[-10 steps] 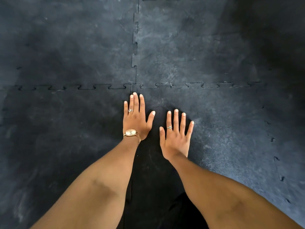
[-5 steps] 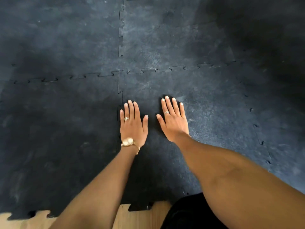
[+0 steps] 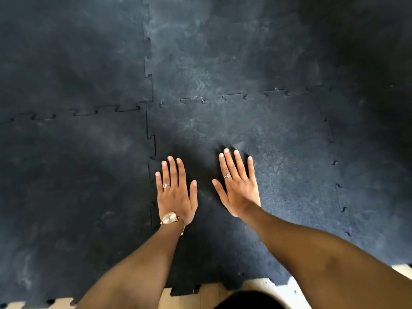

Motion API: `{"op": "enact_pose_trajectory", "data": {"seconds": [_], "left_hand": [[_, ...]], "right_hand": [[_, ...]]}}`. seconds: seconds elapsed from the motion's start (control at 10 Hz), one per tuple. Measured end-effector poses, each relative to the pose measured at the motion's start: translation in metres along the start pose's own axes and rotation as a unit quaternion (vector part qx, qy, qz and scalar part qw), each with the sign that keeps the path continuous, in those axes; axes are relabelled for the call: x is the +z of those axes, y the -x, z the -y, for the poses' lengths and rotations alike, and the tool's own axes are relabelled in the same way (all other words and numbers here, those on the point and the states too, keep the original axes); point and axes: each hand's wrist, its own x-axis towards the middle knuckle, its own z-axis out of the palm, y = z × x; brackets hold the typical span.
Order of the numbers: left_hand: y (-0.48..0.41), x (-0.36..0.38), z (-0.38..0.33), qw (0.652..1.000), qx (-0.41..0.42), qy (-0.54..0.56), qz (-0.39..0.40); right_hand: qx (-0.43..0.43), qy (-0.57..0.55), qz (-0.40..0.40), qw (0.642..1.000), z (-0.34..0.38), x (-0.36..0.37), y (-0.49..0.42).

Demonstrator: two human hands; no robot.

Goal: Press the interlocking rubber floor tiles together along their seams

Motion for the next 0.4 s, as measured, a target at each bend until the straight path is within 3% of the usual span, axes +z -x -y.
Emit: {"op": "enact_pose_trajectory", "data": {"seconds": [0.3,0.4], "left_hand": [[0.006,-0.004,-0.003,1.0,0.011,0.002,0.001],[-0.002,-0.018,0.006,0.999,0.014,0.02,0.045]], "right_hand": [[0.0,-0.001,0.025,1.0,0.003,-0.002,0.006],[-0.024,-0.021,0.071,0.997,-0.007,-0.027,-0.002]]}}
